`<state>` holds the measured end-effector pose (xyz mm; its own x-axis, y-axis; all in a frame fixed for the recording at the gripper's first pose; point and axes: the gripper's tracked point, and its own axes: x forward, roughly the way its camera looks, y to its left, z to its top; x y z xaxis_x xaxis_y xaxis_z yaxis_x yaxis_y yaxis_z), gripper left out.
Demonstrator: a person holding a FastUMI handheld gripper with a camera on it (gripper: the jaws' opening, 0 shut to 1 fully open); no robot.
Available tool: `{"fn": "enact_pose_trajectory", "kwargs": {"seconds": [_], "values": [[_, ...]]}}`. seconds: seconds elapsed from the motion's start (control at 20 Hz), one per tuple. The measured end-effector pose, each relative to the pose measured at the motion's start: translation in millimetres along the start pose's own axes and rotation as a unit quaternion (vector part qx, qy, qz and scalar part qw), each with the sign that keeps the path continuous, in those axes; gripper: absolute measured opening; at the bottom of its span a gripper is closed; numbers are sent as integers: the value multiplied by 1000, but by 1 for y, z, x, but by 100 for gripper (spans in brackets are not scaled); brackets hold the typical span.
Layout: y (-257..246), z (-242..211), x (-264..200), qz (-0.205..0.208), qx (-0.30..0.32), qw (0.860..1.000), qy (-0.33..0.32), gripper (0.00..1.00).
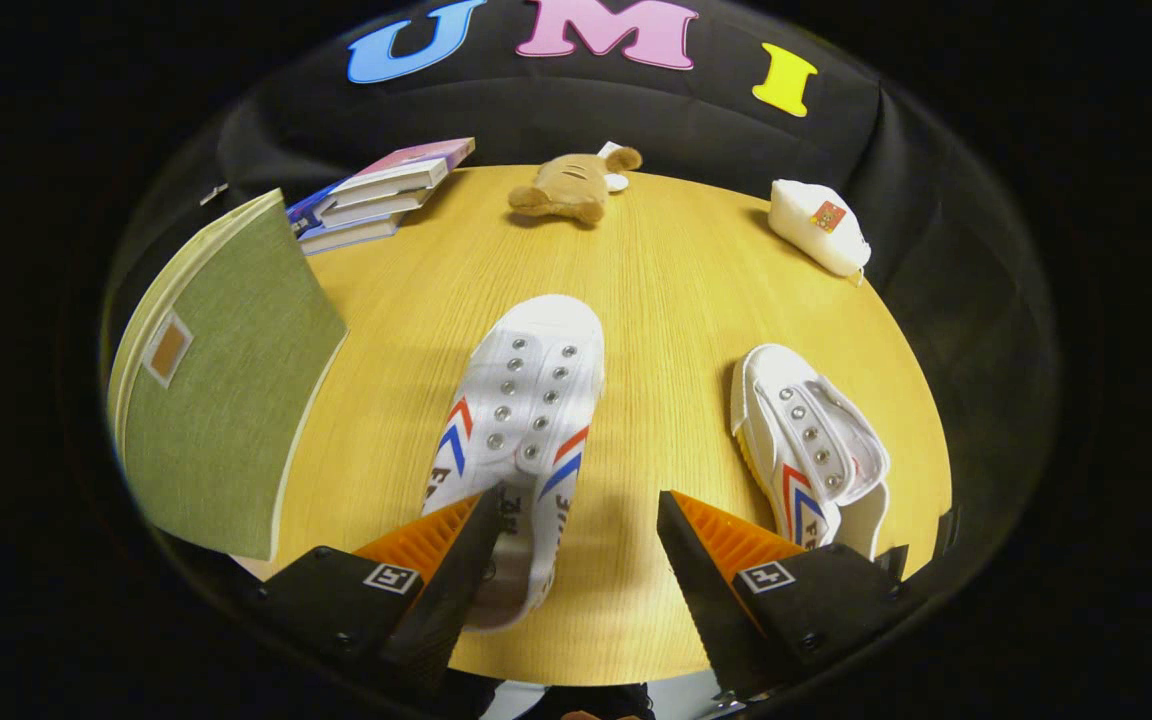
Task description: Open the storage box then place both shoes into the box .Put the left shoe in first, then the right shoe, with the right side of both shoes facing outward in a uniform manner.
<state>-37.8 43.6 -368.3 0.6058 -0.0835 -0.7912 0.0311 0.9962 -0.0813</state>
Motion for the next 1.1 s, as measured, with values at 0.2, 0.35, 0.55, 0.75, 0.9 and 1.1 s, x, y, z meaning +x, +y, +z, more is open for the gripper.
{"fn": "enact_pose_trajectory", "kwargs": {"seconds": [0.2,0.35,0.55,0.75,0.9,1.1], "values": [[18,-2,7,62,21,998,5,87],[28,-5,8,98,31,995,11,48],[22,-1,8,116,57,991,24,22],[18,0,8,126,125,984,27,5],[23,10,-2,131,113,985,13,6],[40,34,-27,153,122,981,-7,5]]}}
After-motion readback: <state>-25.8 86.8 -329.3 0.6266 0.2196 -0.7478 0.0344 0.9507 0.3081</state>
